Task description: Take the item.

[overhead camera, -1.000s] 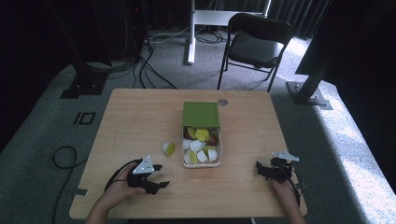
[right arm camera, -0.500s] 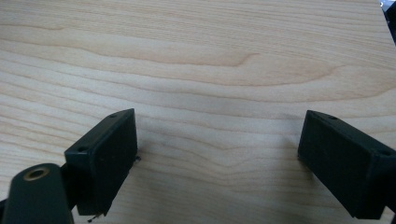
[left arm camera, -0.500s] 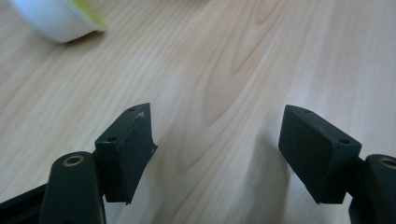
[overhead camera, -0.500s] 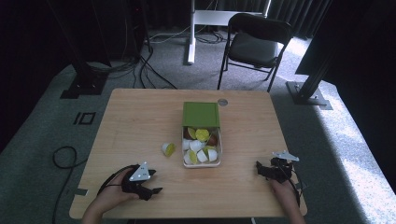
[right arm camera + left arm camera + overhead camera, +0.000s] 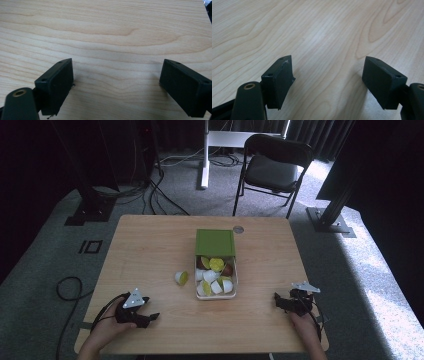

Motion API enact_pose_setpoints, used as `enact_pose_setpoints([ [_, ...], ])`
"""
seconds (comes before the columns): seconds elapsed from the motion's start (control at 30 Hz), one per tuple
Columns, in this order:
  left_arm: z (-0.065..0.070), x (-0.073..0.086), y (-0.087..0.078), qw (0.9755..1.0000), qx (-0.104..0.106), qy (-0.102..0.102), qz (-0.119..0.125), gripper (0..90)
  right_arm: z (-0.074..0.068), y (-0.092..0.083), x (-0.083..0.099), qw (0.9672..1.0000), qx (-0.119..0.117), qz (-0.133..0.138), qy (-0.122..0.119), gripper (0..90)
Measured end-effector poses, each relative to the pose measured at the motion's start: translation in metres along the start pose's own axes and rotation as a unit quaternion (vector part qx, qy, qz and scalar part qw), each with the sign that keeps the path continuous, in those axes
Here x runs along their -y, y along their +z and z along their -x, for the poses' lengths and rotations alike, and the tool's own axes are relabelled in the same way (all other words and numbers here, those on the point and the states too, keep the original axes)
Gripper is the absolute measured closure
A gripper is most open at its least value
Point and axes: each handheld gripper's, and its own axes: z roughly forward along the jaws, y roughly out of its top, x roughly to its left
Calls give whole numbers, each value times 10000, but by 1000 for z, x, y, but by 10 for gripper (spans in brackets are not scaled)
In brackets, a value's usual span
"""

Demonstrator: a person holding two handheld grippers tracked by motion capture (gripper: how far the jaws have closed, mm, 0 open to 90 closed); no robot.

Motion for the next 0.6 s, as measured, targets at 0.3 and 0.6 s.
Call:
enact_pose_setpoints([
  [0.3,-2,1,1,9990,-314,-302,-14,181,0,0,0,10000,-2,0,-1,114],
  [0.6,-2,-2,5,9894,-1029,-1022,-10,174,0,0,0,10000,0,0,1,114],
])
